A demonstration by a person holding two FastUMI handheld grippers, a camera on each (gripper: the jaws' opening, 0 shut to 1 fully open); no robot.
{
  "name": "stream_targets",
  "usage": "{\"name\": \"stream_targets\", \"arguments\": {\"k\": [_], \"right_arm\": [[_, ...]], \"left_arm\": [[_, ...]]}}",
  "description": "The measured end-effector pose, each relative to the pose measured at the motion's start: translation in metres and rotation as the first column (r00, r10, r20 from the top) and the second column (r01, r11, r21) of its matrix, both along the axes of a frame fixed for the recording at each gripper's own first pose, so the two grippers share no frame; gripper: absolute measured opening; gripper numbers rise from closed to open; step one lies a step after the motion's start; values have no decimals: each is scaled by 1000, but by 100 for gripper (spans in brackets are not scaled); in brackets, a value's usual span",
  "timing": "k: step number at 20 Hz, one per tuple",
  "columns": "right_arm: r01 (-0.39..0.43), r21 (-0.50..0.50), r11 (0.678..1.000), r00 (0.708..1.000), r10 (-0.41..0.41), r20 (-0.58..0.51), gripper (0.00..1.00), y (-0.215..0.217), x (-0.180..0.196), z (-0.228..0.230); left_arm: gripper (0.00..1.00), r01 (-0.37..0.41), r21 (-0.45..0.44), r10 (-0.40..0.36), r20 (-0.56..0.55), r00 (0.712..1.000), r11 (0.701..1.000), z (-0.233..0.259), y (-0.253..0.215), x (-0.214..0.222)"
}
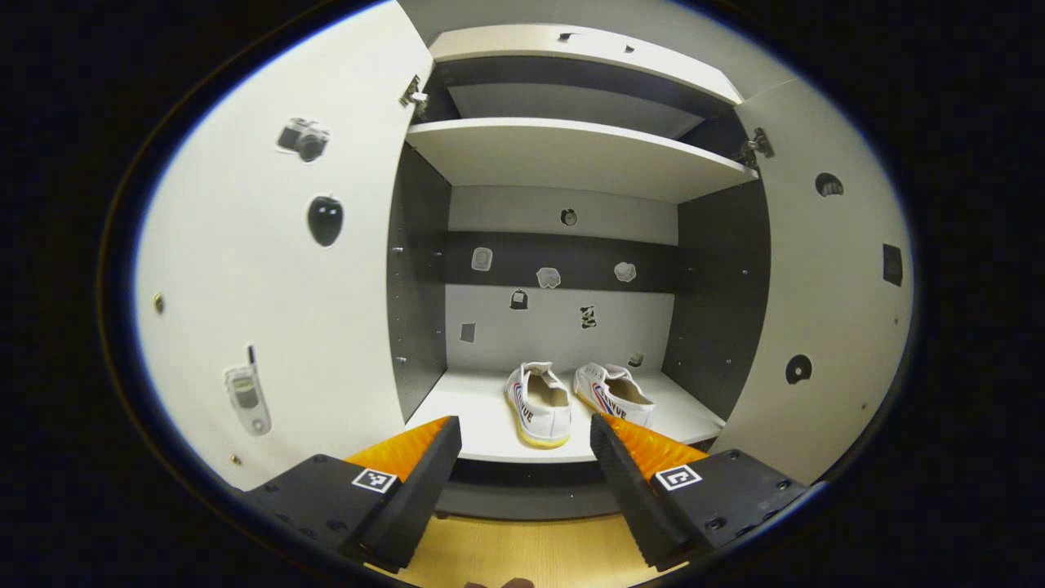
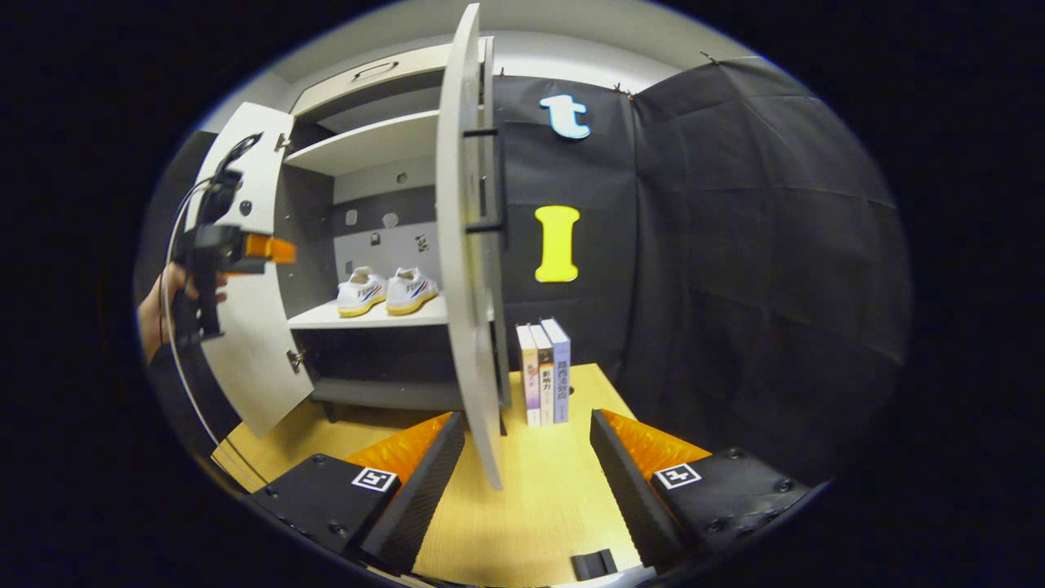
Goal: Grab one shoe with the right hand and put it into the shoe cabinet, grab the other shoe with the left hand and put it into the shoe cabinet; then close the right door with the right hand and the left door with the left hand.
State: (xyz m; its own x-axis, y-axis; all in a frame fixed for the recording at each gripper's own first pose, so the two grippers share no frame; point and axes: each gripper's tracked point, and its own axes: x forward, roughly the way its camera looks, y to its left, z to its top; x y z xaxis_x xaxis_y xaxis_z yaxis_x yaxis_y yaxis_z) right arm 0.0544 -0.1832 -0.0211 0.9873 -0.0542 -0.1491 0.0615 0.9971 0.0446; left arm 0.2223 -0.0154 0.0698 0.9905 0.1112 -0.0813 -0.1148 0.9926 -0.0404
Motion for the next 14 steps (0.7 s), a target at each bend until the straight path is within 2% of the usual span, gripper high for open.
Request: {"name": "stream_targets", "arguments": {"k": [3,7,9,11,12,13,14], "right_arm": [[71,-7,997,996,-70,54,98,-33,12,39],[124,0,992,989,-124,81,98,-68,32,77],[130,36,991,986,-133,103,99,-77,42,98],[132,42,990,983,-136,125,100,-86,57,113],[136,33,990,981,-139,136,94,-90,65,120],[135,20,991,980,-136,142,99,-94,73,125],[128,8,992,982,-128,142,98,-95,80,130]], "left_arm": [[98,16,42,-15,-10,1000,999,-24,-7,-32],[98,57,-23,-58,-44,997,998,-56,-24,-63],[98,100,-1,-100,-69,993,995,-72,-32,-74],[97,103,48,-99,-81,992,994,-80,-28,-83],[97,110,50,-106,-83,991,993,-83,-30,-84],[98,113,35,-110,-82,991,993,-85,-32,-87],[98,111,10,-109,-80,991,994,-86,-32,-90]]}}
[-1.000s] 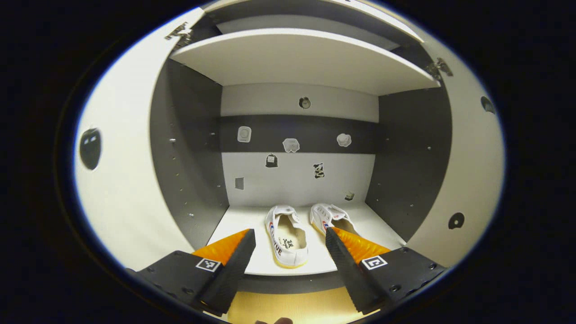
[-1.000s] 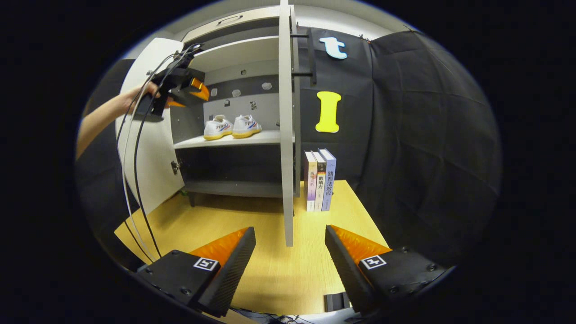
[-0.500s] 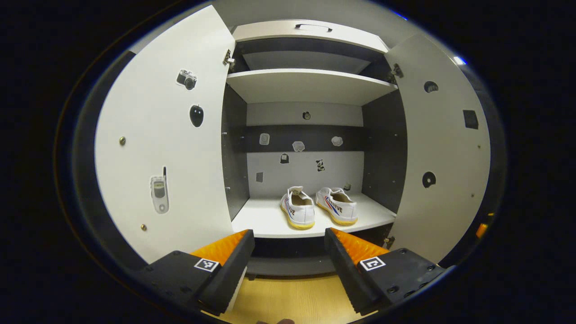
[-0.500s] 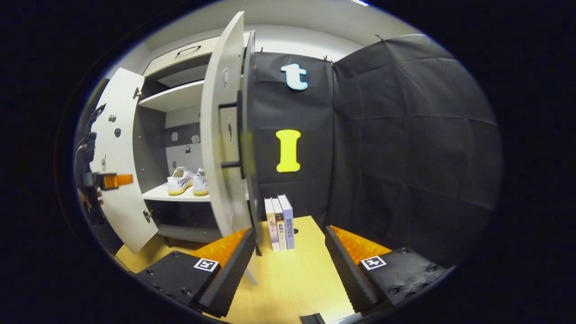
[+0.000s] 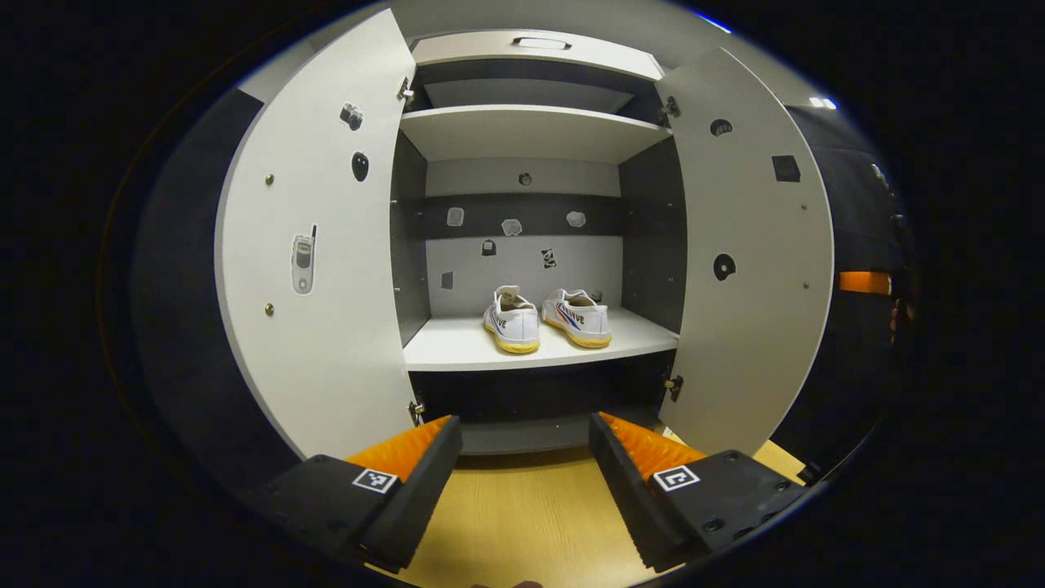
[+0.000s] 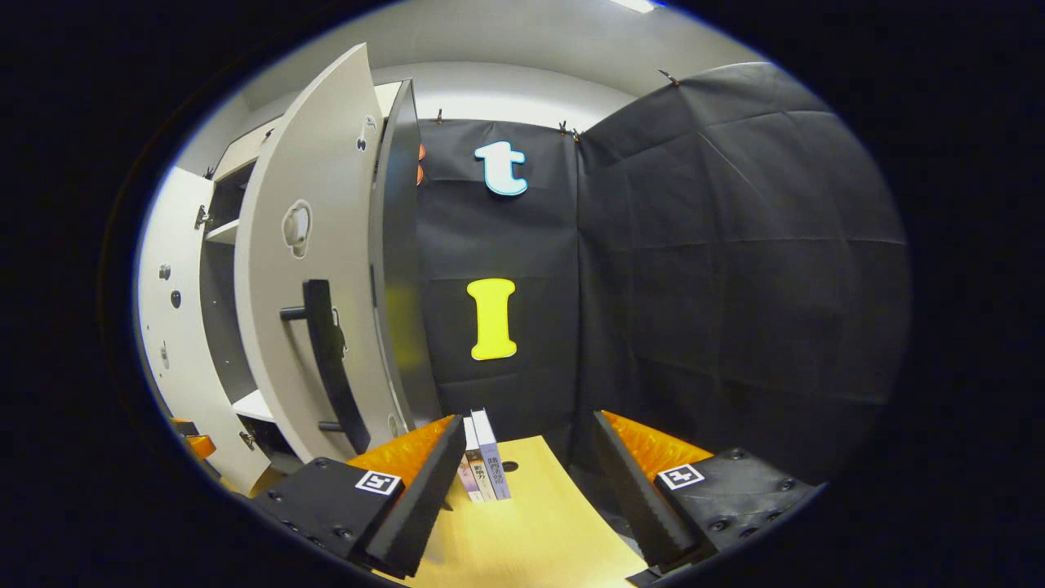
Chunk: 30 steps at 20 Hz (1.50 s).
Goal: Grab one shoe with the right hand and put it into the shoe cabinet, grab the other shoe with the left hand and put it into the shoe cabinet; then close the right door with the right hand and the left door with the left hand.
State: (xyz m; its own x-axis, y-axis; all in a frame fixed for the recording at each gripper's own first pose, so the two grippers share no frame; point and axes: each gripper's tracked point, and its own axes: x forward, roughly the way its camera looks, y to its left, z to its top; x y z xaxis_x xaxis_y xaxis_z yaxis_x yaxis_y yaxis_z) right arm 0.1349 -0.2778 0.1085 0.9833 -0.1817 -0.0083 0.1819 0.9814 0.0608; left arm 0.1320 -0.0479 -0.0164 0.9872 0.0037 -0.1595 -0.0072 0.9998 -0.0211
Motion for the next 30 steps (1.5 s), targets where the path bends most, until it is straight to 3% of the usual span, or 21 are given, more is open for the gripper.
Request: {"name": "stream_targets", "arguments": {"k": [4,8,11,15,19,22,30], "right_arm": [[-69,6,998,998,69,-11,98,15,30,12],[-148,101,984,989,150,-13,98,41,49,22],[-203,104,974,979,204,0,98,60,52,32],[-182,16,983,983,182,26,96,64,48,41],[-162,1,987,987,161,25,97,77,42,38],[-192,-6,981,981,193,25,100,103,36,36],[-301,17,954,954,300,21,97,193,39,19]], "left_arm": [[98,-46,-65,46,1,999,997,-4,11,-3],[96,-75,-26,75,7,997,997,-6,23,-9],[96,-89,-1,89,-3,996,996,-11,28,-14],[96,-100,-29,100,10,995,995,-9,30,-14],[96,-111,-39,112,6,994,993,-11,39,-16],[96,-119,-41,119,7,993,992,-10,47,-20],[96,-165,-11,165,5,986,986,-10,84,-49]]}}
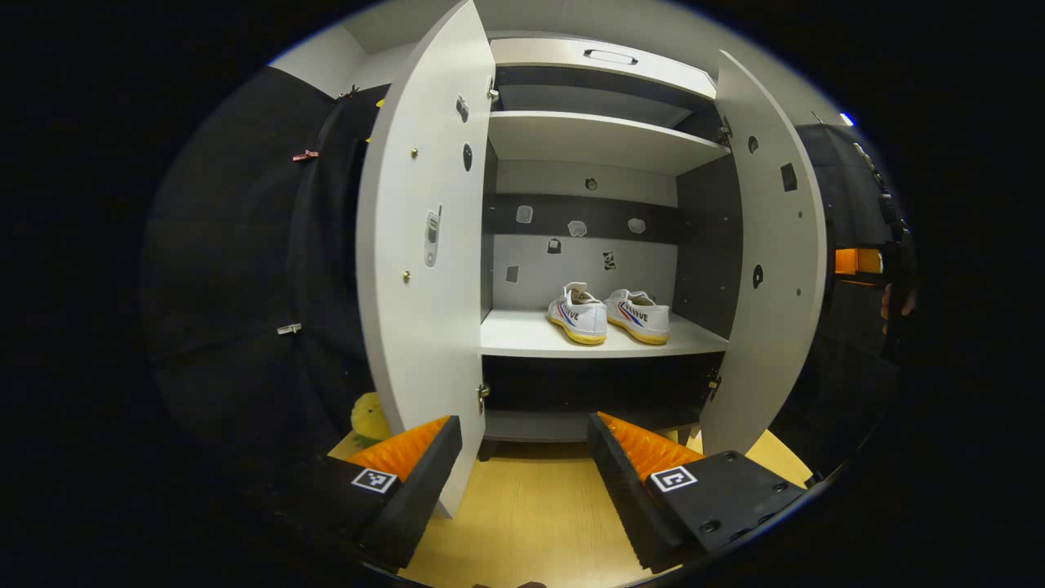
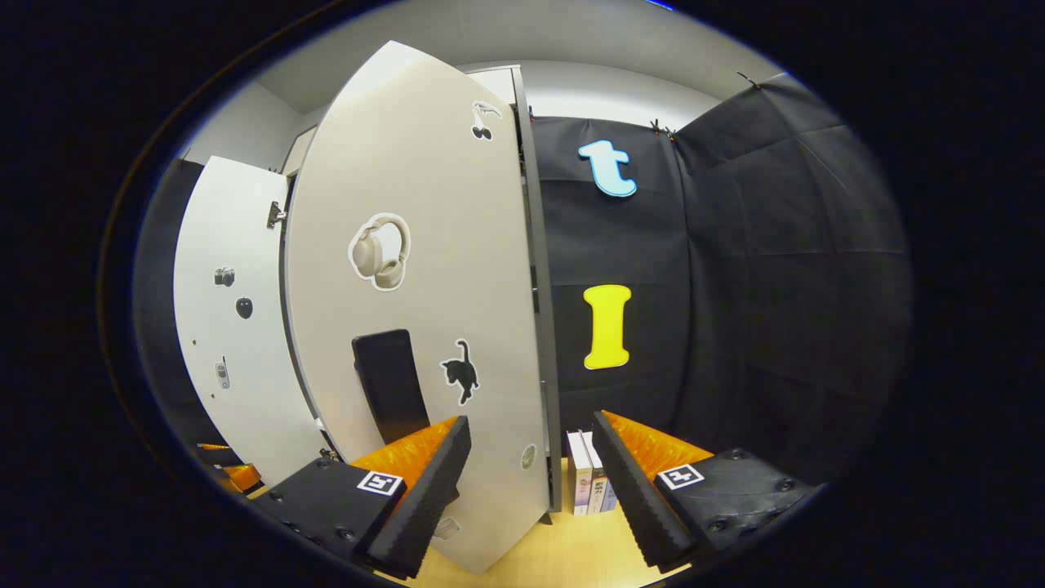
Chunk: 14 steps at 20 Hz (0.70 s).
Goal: Grab one shoe with the right hand and put it into the shoe cabinet, grab the other shoe with the left hand and put it into the shoe cabinet; then close the right door with the right hand and the left door with the left hand.
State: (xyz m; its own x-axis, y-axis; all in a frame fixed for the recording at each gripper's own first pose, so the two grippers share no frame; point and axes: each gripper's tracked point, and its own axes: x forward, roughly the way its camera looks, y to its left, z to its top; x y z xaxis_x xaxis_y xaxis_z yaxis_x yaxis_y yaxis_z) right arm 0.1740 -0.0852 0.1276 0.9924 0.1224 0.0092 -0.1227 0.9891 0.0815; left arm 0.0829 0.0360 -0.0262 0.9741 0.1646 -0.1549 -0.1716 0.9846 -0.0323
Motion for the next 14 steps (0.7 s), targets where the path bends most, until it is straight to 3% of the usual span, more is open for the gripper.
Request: {"name": "stream_targets", "arguments": {"k": [6,10,14], "right_arm": [[-134,36,990,991,135,-23,98,85,3,-8],[-126,-13,992,992,125,-9,98,105,-16,-23],[-56,-27,998,998,55,-35,98,103,-45,-60]], "left_arm": [[96,-90,-24,89,-15,996,996,-3,47,-31],[96,-176,2,176,9,984,984,14,101,-46],[96,-191,-31,192,60,980,981,36,153,-38]]}}
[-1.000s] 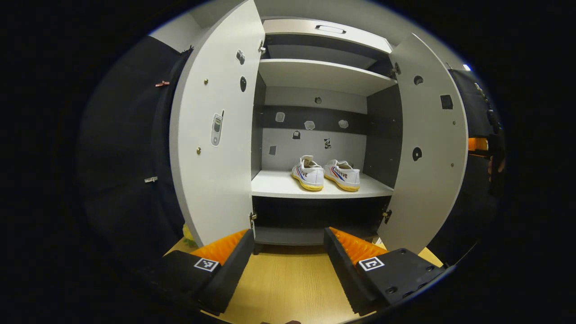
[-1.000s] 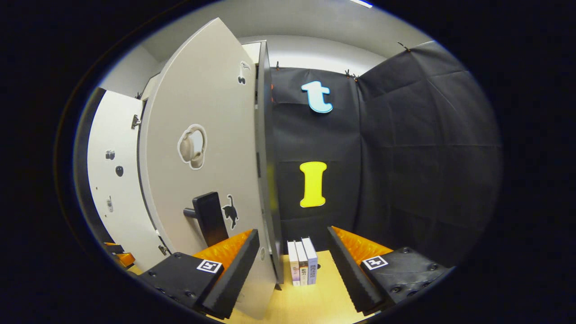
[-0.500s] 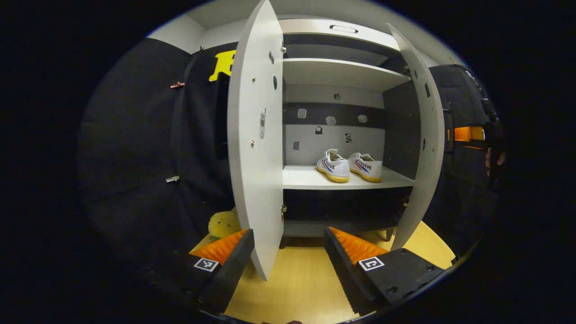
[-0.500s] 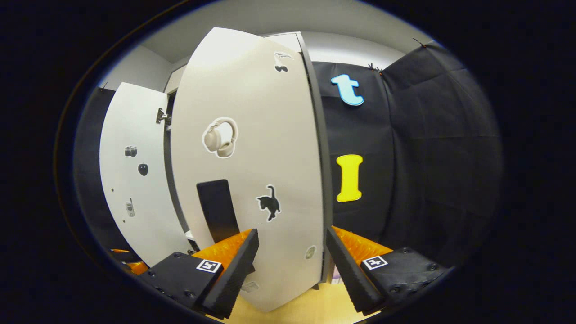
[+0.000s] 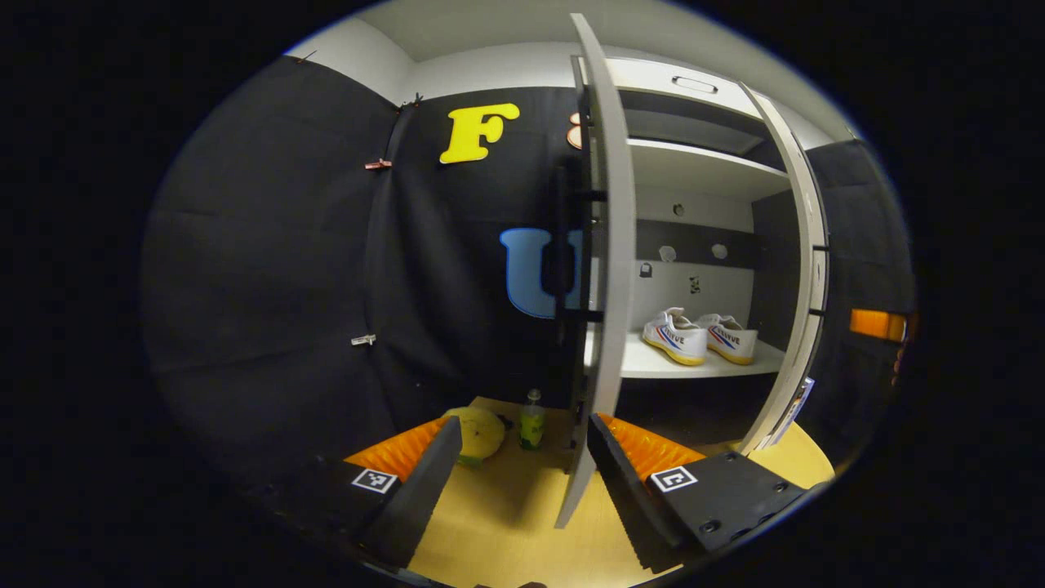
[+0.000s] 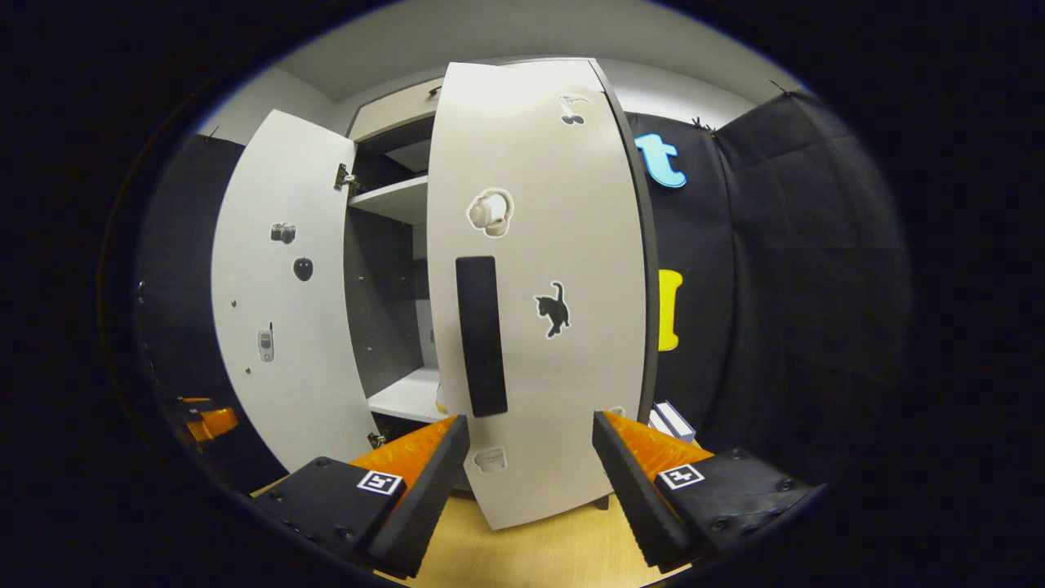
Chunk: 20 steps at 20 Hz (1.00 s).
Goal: Grab one shoe with the right hand and put it into the shoe cabinet, grab the other shoe with the left hand and put it into the shoe cabinet; then close the right door with the right hand and the left door with the left hand.
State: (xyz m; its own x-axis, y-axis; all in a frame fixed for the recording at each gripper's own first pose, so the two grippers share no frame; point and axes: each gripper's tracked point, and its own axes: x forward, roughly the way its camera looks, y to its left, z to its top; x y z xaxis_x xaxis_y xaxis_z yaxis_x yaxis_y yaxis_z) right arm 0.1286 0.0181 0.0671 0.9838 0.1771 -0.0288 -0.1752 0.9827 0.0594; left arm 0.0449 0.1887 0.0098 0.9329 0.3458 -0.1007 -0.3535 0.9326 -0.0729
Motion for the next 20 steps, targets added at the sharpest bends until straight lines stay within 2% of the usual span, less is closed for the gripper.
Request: {"name": "stream_targets", "arguments": {"k": [5,8,11,17,20], "right_arm": [[75,30,997,994,-72,-85,98,2,-22,-40],[107,12,994,992,-106,-72,98,-1,-31,-38],[132,-11,991,989,-133,-63,98,-1,-41,-43],[101,-36,994,985,-105,-136,98,13,-57,-80],[92,-2,996,982,-91,-166,98,14,-56,-87]], "left_arm": [[95,14,-73,-8,77,997,997,31,60,15],[95,69,-107,-58,104,993,992,51,77,33],[95,105,-93,-92,135,987,990,82,93,50],[95,187,-27,-181,152,972,982,118,84,83],[95,222,-14,-217,149,965,975,120,63,92]]}}
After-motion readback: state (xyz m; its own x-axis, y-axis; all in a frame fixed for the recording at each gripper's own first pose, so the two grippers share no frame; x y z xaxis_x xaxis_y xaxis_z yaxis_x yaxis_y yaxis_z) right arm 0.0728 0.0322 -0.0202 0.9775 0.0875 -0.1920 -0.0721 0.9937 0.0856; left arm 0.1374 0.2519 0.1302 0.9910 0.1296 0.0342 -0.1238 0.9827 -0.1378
